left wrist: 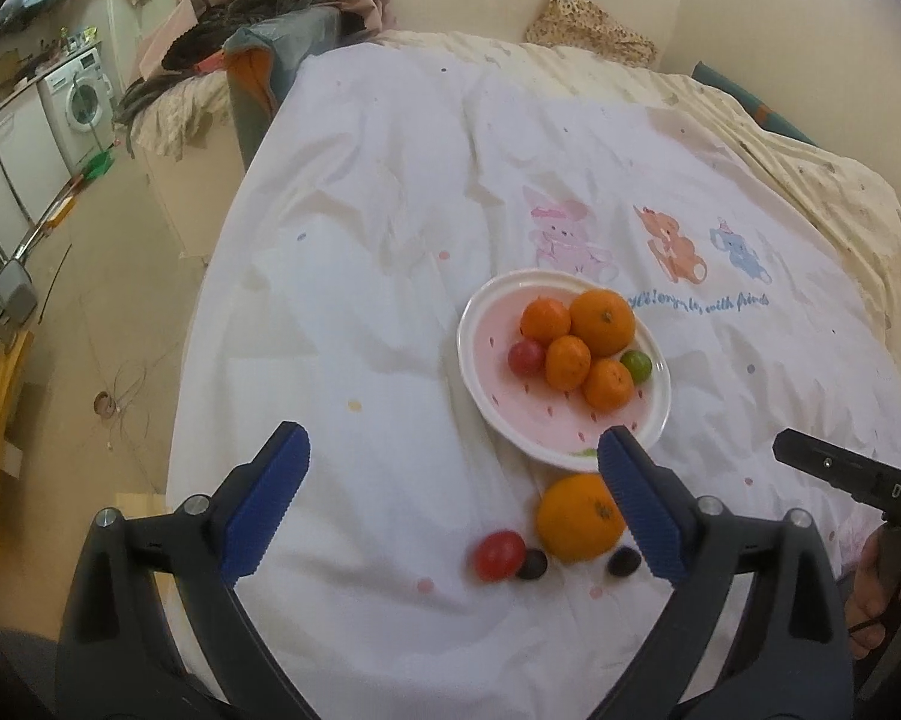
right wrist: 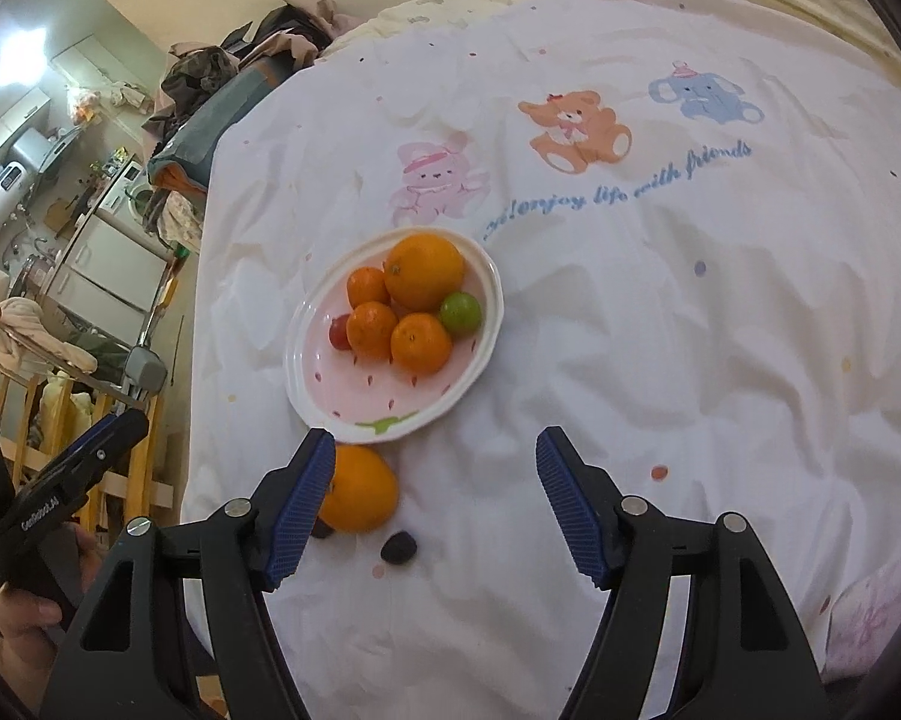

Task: Organize fruits
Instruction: 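Withdraw both open grippers from the plate toward the remaining fruit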

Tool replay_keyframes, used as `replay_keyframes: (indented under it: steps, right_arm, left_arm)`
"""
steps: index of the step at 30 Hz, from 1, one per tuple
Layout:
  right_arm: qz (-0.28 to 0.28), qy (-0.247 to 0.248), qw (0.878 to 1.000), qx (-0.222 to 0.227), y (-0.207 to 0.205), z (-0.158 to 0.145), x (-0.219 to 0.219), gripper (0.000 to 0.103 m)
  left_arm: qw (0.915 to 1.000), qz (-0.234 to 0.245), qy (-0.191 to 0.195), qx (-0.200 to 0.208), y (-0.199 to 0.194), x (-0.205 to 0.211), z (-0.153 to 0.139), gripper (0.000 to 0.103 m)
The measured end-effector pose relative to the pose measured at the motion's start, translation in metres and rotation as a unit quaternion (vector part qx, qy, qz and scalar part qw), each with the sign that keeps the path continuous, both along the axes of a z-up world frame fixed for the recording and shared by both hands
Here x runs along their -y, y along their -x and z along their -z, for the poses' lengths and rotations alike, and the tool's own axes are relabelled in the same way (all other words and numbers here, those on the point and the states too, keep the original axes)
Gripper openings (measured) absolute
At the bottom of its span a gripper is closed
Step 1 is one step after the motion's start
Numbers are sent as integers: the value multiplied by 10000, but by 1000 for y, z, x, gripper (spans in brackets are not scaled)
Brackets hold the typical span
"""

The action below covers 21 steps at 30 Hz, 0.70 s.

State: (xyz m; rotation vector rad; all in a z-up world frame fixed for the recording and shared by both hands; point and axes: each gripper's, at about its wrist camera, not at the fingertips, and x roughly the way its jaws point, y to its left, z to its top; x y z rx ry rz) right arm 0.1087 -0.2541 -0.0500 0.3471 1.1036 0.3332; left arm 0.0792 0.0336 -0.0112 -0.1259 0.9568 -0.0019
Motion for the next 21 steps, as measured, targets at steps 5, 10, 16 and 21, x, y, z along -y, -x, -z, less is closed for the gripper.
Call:
replay_keyframes:
  steps: [5, 10, 16, 21]
  right_arm:
    - [44, 51, 9999, -114, 9, 6, 0, 72]
    - [183, 99, 9991, -361, 11, 15, 4, 72]
    - [246, 48, 9968, -764, 8, 36, 5, 72]
    - [-180, 137, 9946, -1012, 7, 52, -17, 71]
  left_arm:
    - [9999, -41, -42, -103, 11, 0, 5, 95]
    - [9998, -98, -73, -177, 13, 0, 10, 95]
    - [9990, -187, -9, -404, 12, -4, 18, 95]
    - [9983, -247, -46, -520, 10, -7, 23, 95]
